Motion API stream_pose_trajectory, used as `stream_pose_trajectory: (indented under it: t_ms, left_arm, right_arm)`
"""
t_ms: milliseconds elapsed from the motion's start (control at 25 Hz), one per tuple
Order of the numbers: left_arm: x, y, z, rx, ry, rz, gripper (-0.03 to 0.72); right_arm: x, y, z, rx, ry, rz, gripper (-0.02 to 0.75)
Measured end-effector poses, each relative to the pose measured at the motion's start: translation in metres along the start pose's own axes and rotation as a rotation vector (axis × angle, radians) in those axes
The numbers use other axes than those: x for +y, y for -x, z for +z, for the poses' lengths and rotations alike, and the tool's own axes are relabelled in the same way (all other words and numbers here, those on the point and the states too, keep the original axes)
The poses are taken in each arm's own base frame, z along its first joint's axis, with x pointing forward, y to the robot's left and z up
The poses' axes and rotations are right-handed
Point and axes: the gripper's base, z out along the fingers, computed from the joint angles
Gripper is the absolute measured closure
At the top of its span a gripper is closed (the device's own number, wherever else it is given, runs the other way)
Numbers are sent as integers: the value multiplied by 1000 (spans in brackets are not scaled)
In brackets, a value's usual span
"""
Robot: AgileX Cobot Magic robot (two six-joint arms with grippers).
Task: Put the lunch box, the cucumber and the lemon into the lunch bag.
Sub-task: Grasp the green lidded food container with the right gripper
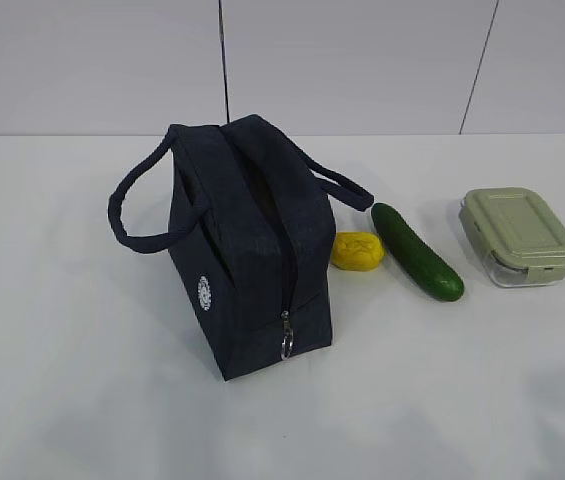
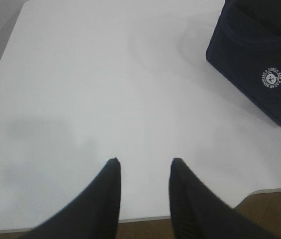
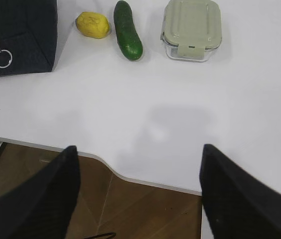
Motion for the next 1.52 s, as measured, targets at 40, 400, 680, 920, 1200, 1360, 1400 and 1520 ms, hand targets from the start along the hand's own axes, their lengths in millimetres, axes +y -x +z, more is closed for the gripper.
stream_pose_trajectory:
  t_ms: [40, 400, 680, 920, 1200, 1360, 1400, 1520]
  left_arm:
    - [0, 0, 0, 0, 0, 0, 453]
    - [0, 0, 0, 0, 0, 0, 453]
    - [0, 0, 0, 0, 0, 0, 419]
    - [0, 0, 0, 0, 0, 0, 394]
    - [0, 0, 0, 0, 0, 0, 286]
    - [0, 0, 0, 0, 0, 0, 284]
    - [0, 0, 0, 0, 0, 0, 284]
    - [0, 0, 0, 0, 0, 0, 285]
  right_arm:
    - [0, 0, 0, 0, 0, 0, 176]
    - [0, 0, 0, 0, 0, 0, 176]
    - [0, 0, 0, 0, 0, 0, 176]
    - [0, 0, 0, 0, 0, 0, 176]
    - [0, 0, 0, 0, 0, 0, 176]
    - [0, 0, 0, 0, 0, 0, 176]
    - [0, 0, 0, 0, 0, 0, 176]
    - [0, 0, 0, -1, 5, 2, 176]
